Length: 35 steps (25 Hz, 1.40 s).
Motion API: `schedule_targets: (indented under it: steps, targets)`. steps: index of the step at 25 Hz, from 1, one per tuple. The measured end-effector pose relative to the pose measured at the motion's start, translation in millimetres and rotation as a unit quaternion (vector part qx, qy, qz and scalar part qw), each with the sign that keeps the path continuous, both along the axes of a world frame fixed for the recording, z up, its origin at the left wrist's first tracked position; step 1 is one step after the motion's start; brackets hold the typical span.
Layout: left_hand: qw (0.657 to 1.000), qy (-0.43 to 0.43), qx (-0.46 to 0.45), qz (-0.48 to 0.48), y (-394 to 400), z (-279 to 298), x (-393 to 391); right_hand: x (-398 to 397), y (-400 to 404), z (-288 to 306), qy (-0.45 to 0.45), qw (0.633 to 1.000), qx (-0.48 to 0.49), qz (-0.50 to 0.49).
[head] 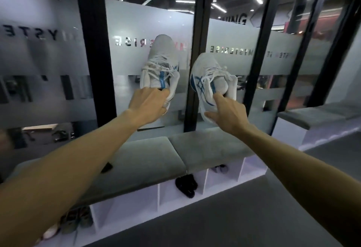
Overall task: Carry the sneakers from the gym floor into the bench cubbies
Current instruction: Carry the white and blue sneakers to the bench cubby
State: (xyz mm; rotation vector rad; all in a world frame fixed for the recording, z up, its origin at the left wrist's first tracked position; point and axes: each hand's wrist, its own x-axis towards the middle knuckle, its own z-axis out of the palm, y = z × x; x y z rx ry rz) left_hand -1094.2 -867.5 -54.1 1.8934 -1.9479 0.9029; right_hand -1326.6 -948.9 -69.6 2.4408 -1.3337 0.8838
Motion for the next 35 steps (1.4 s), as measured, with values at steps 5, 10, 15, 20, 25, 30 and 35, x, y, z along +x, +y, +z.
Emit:
schedule_targets:
  steps: [5, 10, 15, 20, 25, 30, 35]
  targets:
    - [0.993, 0.013, 0.019, 0.116, 3.9, -4.4, 32.3, 54.6, -39.3, -1.8, 0.018, 0.994, 0.004, 0.103]
    - [0.980, -0.001, 0.029, 0.198, 32.9, -4.6, 67.6, 120.9, -42.7, 0.3, 0.015, 0.982, 0.003, 0.189]
    - [0.973, -0.034, 0.034, 0.227, 53.7, -19.9, 118.2, 188.2, -30.5, -13.6, -0.008, 0.975, 0.004, 0.221]
    - [0.970, -0.045, 0.027, 0.239, 40.4, -67.8, 176.1, 252.2, -43.9, -55.1, -0.001, 0.974, -0.004, 0.225]
    - [0.964, -0.043, 0.025, 0.261, -18.3, -146.9, 248.9, 330.2, -105.3, -134.7, 0.001, 0.977, -0.036, 0.212]
    - [0.962, -0.047, 0.005, 0.268, -76.3, -254.1, 308.8, 398.6, -164.9, -246.8, -0.015, 0.972, -0.044, 0.231]
    - [0.964, -0.047, 0.024, 0.261, -94.8, -390.8, 334.9, 425.9, -183.6, -386.0, -0.010, 0.972, -0.039, 0.231]
